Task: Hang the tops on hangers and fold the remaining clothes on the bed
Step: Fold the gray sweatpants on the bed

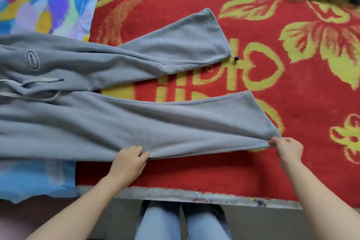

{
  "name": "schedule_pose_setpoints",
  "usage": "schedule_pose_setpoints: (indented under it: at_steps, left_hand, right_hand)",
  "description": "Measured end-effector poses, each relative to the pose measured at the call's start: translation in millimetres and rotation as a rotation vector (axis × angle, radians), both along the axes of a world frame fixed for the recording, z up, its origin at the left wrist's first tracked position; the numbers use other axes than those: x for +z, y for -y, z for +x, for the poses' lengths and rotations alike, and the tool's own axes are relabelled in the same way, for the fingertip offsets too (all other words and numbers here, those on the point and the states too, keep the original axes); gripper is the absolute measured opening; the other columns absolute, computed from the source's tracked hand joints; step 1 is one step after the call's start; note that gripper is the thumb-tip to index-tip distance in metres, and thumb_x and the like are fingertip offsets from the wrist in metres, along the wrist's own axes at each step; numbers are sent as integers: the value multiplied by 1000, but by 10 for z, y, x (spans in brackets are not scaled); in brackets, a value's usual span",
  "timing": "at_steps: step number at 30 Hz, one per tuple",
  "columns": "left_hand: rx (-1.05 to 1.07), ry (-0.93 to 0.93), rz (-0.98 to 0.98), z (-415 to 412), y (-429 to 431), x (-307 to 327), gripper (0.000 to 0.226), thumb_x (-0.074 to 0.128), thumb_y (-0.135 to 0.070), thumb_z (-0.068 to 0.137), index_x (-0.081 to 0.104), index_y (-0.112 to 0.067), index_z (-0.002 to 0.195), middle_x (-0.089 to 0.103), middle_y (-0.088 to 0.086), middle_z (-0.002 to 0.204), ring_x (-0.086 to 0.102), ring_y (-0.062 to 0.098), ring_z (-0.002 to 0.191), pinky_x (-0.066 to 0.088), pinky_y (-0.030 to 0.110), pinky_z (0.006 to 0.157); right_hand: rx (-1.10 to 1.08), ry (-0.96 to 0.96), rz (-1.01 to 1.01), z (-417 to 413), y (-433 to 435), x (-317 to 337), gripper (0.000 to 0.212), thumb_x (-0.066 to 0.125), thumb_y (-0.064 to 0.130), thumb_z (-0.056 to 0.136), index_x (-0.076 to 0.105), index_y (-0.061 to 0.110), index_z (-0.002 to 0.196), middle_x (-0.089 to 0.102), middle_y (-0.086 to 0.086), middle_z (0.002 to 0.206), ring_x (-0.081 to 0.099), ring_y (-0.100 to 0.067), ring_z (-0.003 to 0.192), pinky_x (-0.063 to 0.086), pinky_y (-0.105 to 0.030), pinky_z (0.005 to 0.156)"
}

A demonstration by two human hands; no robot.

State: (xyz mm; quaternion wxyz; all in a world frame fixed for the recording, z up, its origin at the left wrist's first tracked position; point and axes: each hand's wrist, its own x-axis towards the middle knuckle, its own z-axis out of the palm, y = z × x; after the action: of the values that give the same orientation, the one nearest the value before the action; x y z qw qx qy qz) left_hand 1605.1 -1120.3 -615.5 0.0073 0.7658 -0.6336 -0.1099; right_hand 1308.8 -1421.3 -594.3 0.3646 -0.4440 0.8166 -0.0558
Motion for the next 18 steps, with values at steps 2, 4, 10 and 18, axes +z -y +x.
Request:
schedule_pose_setpoints:
  at_steps: [2, 4, 10, 18]
  left_hand:
    - [-12, 2, 75, -93, -68, -39, 13, 62, -19, 66, 71, -14, 74, 49, 4, 57, 49, 23, 45, 33, 23, 38]
    - [69, -11, 206, -126, -89, -122, 41, 87, -23, 47, 74, -14, 84, 56, 5, 63, 55, 24, 50, 39, 24, 39]
    - [237, -3, 186, 95, 248, -57, 51, 93, -19, 38, 74, -8, 84, 65, 13, 76, 62, 30, 59, 49, 34, 48]
    - [454, 7, 168, 776, 915, -31, 57, 90, -3, 38, 71, -2, 91, 64, 26, 86, 64, 41, 71, 51, 50, 51]
  right_hand:
    - [151, -130, 151, -30, -80, -41, 40, 71, 22, 63, 64, -1, 94, 58, -16, 79, 56, -32, 83, 42, -37, 69]
    - [341, -260, 257, 45, -172, -95, 60, 69, 29, 68, 52, 0, 118, 57, -24, 111, 52, -38, 107, 42, -42, 88]
    - [882, -334, 25, 822, -228, -79, 63, 58, 22, 87, 30, 11, 143, 30, -17, 145, 28, -33, 132, 31, -42, 103]
    - [1165, -379, -100, 1637, 220, -83, 54, 48, 13, 91, 31, 13, 142, 28, -14, 148, 30, -32, 131, 35, -40, 98]
